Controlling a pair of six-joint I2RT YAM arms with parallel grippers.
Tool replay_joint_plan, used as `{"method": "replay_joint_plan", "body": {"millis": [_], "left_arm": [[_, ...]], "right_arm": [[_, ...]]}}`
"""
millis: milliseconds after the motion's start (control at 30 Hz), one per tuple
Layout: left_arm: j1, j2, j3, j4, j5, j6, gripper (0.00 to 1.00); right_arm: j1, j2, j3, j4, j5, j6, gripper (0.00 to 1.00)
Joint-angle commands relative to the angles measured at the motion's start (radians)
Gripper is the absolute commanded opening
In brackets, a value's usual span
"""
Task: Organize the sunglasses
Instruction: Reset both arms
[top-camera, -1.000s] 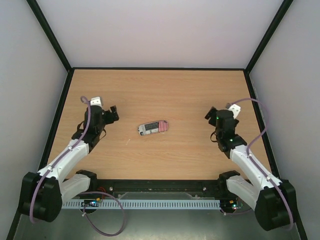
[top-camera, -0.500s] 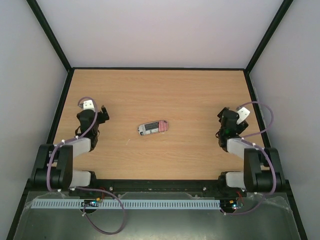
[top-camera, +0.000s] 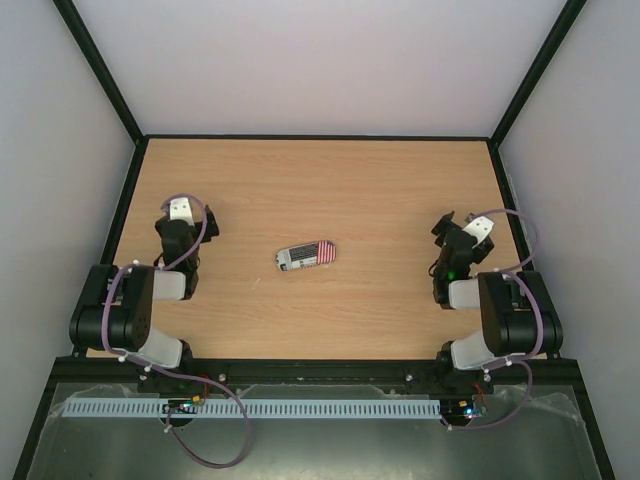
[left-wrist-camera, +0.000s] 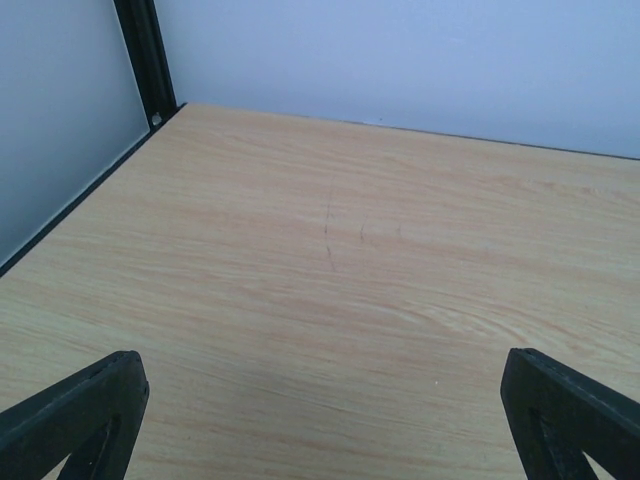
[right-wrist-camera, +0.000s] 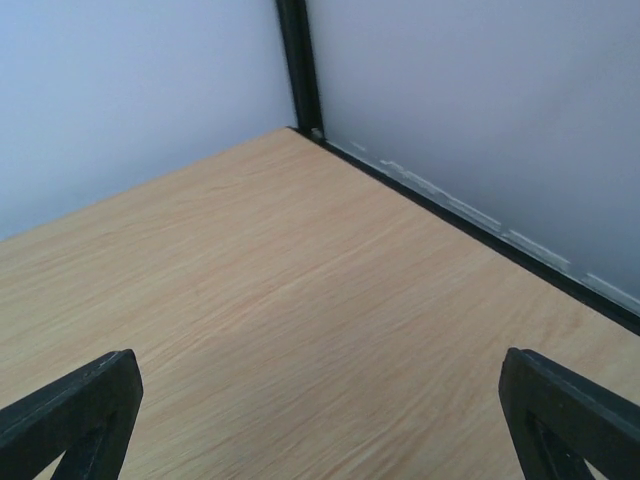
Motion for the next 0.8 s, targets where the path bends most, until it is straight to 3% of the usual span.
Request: {"method": "replay_joint_plan", "body": {"millis": [0, 33, 67, 100, 167, 233, 300, 367, 767], "left_arm": [[-0.021, 0.009, -0.008, 0.091, -0.042, 0.038, 0.99], [-0.033, 0.011, -0.010, 0.094, -0.062, 0.043, 0.99], [-0.034, 0.011, -0.009, 0.091, -0.062, 0.042, 0.99], [-0.033, 0.013, -0.007, 0.088, -0.061, 0.040, 0.99], [-0.028, 0.013, -0.006, 0.088, -0.055, 0.035, 1.00], [-0.025, 0.012, -0.021, 0.109, -0.069, 0.026, 0.99], [-0.019, 0.006, -0.068, 0.169, -0.082, 0.010, 1.00], [-0.010, 0.040, -0.127, 0.328, -0.083, 0.012, 1.00], [-0.014, 0.032, -0.124, 0.308, -0.082, 0.008, 1.00]], "right_arm": [[0.020, 0.060, -0.068, 0.265, -0.103, -0.106, 0.99], [0.020, 0.093, -0.107, 0.413, -0.076, -0.106, 0.99], [0.020, 0.072, -0.105, 0.397, -0.061, -0.093, 0.99], [0.020, 0.043, -0.076, 0.272, -0.063, -0.084, 0.99], [0.020, 0.083, -0.097, 0.377, -0.063, -0.098, 0.99], [0.020, 0.048, -0.072, 0.274, -0.063, -0.087, 0.99], [0.020, 0.072, -0.088, 0.347, -0.061, -0.095, 0.99], [0.020, 0.053, -0.078, 0.290, -0.062, -0.087, 0.99], [0.021, 0.059, -0.084, 0.315, -0.061, -0.091, 0.99]]}}
